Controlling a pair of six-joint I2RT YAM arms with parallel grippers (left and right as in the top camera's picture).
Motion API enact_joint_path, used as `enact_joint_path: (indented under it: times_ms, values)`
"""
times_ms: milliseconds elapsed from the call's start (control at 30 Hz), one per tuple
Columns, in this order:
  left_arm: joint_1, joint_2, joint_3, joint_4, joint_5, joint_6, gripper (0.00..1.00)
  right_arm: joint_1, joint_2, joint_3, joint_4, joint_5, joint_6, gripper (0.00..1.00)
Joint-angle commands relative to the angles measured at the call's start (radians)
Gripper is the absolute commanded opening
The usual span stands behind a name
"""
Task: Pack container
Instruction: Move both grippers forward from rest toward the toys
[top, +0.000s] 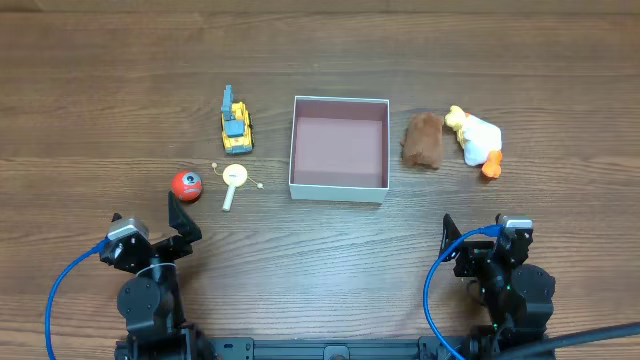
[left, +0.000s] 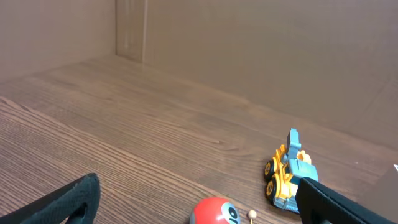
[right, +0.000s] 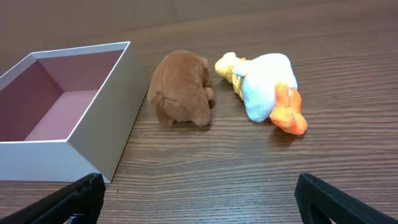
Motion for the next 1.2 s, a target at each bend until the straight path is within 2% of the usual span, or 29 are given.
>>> enact_joint_path:
  times_ms: [0, 667, 800, 967, 1067, 1133, 1167]
  values:
    - [-0.004, -0.010, -0.011, 0.010, 0.004, 0.012, 1.00, -0.003, -0.008, -0.008, 0.003, 0.006, 0.000, 1.00]
    - [-0.004, -0.010, -0.011, 0.012, 0.006, 0.011, 1.00, -0.003, -0.008, -0.008, 0.003, 0.006, 0.000, 1.00]
    - [-0.004, -0.010, -0.011, 0.000, 0.100, 0.011, 1.00, -0.003, -0.008, -0.008, 0.003, 0.006, 0.000, 1.00]
    - [-0.004, -0.010, -0.011, 0.000, 0.142, -0.005, 1.00, -0.003, -0.008, -0.008, 0.010, 0.005, 0.001, 1.00]
    - [-0.004, -0.010, -0.011, 0.000, 0.161, -0.043, 1.00, -0.003, -0.008, -0.008, 0.084, -0.132, 0.005, 1.00]
    - [-0.004, -0.010, -0.005, -0.002, 0.247, -0.099, 1.00, -0.003, -0.008, -0.006, 0.170, -0.309, 0.009, 1.00]
    - [-0.004, -0.010, 0.005, -0.016, 0.294, -0.124, 1.00, -0.003, -0.008, 0.000, 0.185, -0.328, 0.028, 1.00]
